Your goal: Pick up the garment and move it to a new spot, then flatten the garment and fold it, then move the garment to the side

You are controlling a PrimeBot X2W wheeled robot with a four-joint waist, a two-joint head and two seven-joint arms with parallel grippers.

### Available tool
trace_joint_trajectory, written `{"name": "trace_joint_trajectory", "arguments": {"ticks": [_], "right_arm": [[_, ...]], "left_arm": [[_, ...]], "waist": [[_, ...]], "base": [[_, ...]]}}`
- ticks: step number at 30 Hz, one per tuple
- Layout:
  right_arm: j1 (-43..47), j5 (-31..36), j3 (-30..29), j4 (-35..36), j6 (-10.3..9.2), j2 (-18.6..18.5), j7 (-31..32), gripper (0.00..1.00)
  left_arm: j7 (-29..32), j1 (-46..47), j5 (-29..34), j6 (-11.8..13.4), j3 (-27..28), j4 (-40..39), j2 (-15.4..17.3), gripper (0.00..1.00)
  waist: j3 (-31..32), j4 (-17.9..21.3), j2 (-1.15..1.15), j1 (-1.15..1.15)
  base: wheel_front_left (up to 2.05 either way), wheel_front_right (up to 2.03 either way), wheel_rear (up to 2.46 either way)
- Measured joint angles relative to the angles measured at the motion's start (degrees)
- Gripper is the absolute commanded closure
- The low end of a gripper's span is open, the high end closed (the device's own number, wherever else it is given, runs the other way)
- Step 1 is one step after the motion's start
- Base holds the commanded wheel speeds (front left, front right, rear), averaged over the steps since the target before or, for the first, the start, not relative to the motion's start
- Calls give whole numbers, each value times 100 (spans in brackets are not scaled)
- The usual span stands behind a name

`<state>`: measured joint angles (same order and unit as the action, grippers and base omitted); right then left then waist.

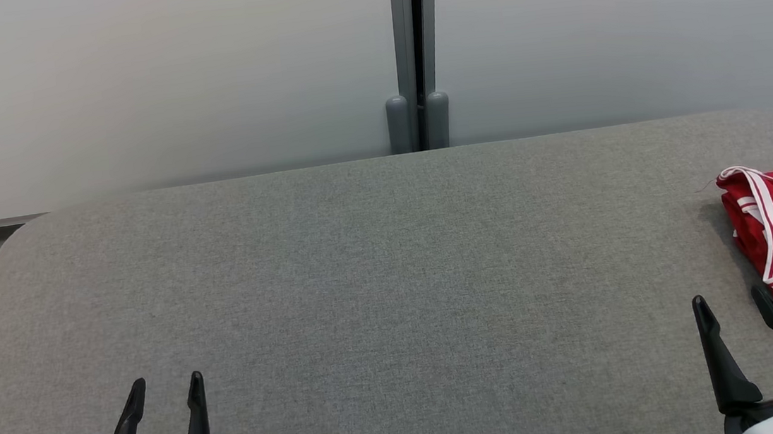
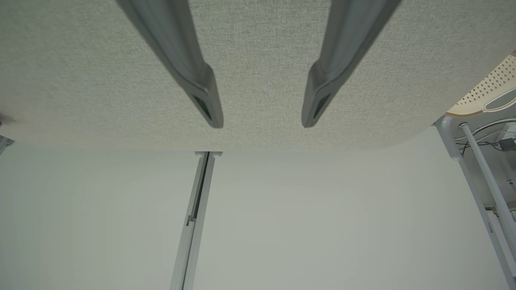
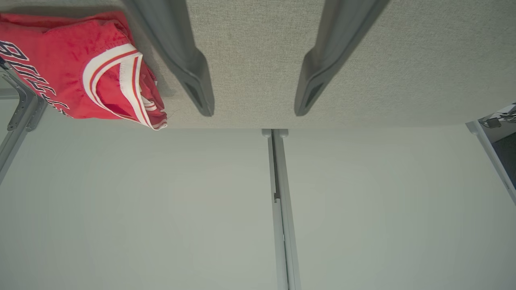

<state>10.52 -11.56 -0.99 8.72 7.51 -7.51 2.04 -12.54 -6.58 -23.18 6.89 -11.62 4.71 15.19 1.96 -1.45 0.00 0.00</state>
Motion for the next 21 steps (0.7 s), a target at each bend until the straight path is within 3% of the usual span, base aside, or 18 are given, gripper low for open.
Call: {"name": "trace_joint_trajectory", "arguments": {"ticks": [6, 7, 12, 21], "right_arm": [[-21, -30, 44, -29, 0, -2, 1, 0], [-25, -32, 55, -38, 0, 1, 0, 100], [65, -101, 94, -275, 0, 97, 0, 100], [-77, -1203, 65, -546, 0, 107, 10, 100]], "left_arm": [[15, 1, -31, 24, -35, 1, -19, 0], [16, -1, -38, 23, -45, 10, -23, 100], [70, -114, -123, 13, -97, 219, -187, 100], [298, -29, -1037, -163, 112, 332, -315, 100]], "waist": [[23, 1, 0, 0], [27, 4, 0, 0], [25, 5, 0, 0], [6, 17, 0, 0]], "base": [[0, 0, 0], [0, 0, 0], [0, 0, 0], [0, 0, 0]]}}
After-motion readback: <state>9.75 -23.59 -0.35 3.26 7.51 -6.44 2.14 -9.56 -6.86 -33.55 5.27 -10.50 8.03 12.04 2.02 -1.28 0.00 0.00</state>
